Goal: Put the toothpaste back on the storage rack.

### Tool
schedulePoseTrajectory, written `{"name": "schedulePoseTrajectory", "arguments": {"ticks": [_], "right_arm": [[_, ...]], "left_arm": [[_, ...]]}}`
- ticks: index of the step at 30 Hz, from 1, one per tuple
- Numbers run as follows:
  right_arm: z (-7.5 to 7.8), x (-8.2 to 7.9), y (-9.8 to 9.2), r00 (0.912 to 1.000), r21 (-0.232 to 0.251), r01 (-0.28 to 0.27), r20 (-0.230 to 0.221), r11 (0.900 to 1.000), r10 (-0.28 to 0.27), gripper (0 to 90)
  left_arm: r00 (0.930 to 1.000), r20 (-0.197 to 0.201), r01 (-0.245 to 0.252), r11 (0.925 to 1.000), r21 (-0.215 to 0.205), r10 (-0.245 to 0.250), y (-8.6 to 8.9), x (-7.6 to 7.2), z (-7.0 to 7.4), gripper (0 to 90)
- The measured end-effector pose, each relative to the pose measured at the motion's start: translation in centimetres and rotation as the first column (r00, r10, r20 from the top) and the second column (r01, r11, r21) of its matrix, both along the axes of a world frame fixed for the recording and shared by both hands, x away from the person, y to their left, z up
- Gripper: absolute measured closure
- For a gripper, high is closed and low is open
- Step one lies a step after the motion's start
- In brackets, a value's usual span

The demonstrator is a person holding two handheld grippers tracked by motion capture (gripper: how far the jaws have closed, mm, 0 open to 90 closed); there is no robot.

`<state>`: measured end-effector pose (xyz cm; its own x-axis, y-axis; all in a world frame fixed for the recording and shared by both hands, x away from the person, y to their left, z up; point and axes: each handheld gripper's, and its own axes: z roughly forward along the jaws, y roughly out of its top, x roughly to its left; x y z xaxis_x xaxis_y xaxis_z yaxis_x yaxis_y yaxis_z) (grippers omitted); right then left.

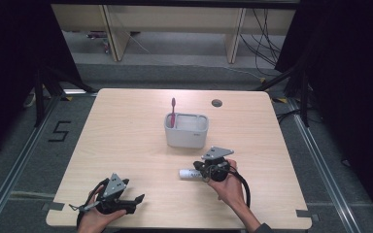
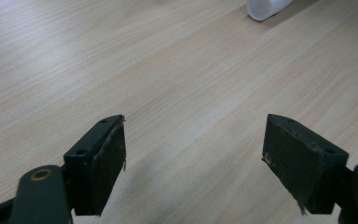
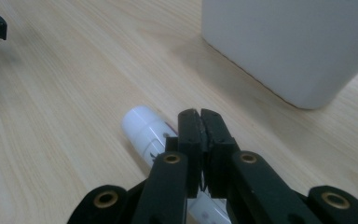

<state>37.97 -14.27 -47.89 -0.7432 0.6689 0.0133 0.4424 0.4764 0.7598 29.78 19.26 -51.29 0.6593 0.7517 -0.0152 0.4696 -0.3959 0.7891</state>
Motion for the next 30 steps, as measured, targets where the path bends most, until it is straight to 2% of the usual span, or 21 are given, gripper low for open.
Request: {"name": "schedulePoseTrajectory", "arguments": {"ticks": [2,3,6,7,8,9,10,11,17,22,23,26,27,28,29,30], "right_arm": [[-0.1,0.1,0.3,1.0,-0.001,-0.005,-0.008,1.0,0.005,87.9],[-0.4,0.4,0.8,0.9997,0.011,0.002,-0.026,1.0,-0.002,87.8],[-0.6,0.8,1.1,0.9993,-0.004,0.0,-0.037,1.0,0.0,87.7],[-1.0,1.1,1.6,0.9986,0.013,0.014,-0.051,1.0,-0.014,87.7],[-1.0,1.2,1.6,0.9982,-0.011,0.004,-0.059,1.0,-0.005,87.5],[-1.0,1.3,1.8,0.9979,-0.005,0.007,-0.064,1.0,-0.007,87.5],[-1.3,1.6,2.1,0.9991,-0.003,-0.004,-0.042,1.0,0.003,87.3],[-1.2,1.5,2.2,0.997,-0.013,0.006,-0.077,1.0,-0.007,87.3],[-1.5,1.9,3.5,0.9979,-0.031,-0.006,-0.065,1.0,0.004,87.1],[-1.6,1.8,3.9,0.9974,-0.036,-0.007,-0.071,0.999,0.005,87.2],[-1.7,1.8,4.0,0.997,-0.049,-0.036,-0.07,0.998,0.032,86.9],[-1.7,1.4,4.1,0.9956,-0.048,-0.021,-0.092,0.999,0.016,86.5],[-1.7,1.2,4.0,0.9951,-0.067,-0.058,-0.084,0.996,0.053,86.3],[-1.6,0.9,4.1,0.9943,-0.066,-0.061,-0.091,0.996,0.055,86.3],[-1.7,0.8,4.2,0.9955,-0.065,-0.067,-0.071,0.996,0.062,86.2],[-1.6,0.5,4.1,0.9932,-0.078,-0.079,-0.091,0.994,0.071,86.1]], "left_arm": [[1.0,-0.002,0.006,1.0,-0.003,-0.006,0.0,0.0,0.0,21.0],[0.9999,-0.006,0.008,1.0,0.005,-0.008,-0.1,-0.1,0.0,21.0],[0.9999,-0.001,0.015,0.9999,0.003,-0.015,-0.1,-0.1,-0.1,20.9],[0.9999,-0.007,0.012,0.9998,0.015,-0.012,-0.1,0.0,0.1,21.0],[0.9999,-0.007,0.012,0.9998,0.015,-0.012,-0.1,0.0,0.1,20.9],[0.9999,-0.006,0.011,0.9999,0.009,-0.011,-0.2,-0.1,-0.1,20.9],[0.9998,-0.008,0.016,0.9998,0.011,-0.016,-0.1,-0.1,0.0,20.9],[0.9999,-0.005,0.014,0.9998,0.011,-0.014,-0.2,-0.1,0.0,20.9],[0.9999,-0.001,0.016,0.9999,0.005,-0.016,-0.2,0.0,-0.1,20.9],[0.9998,-0.004,0.017,0.9998,0.013,-0.017,-0.2,-0.1,-0.1,20.9],[0.9998,-0.007,0.021,0.9997,0.013,-0.021,-0.3,-0.1,-0.1,20.9],[0.9998,-0.004,0.019,0.9997,0.014,-0.019,-0.3,-0.1,-0.1,20.9],[0.9998,-0.003,0.018,0.9998,0.008,-0.018,-0.3,-0.2,0.0,20.9],[0.9998,-0.002,0.019,0.9995,0.023,-0.019,-0.2,-0.1,0.0,20.9],[0.9998,-0.004,0.017,0.9998,0.011,-0.017,-0.3,-0.1,-0.1,21.0],[0.9998,-0.004,0.017,0.9998,0.011,-0.017,-0.3,-0.1,-0.1,20.9]]}}
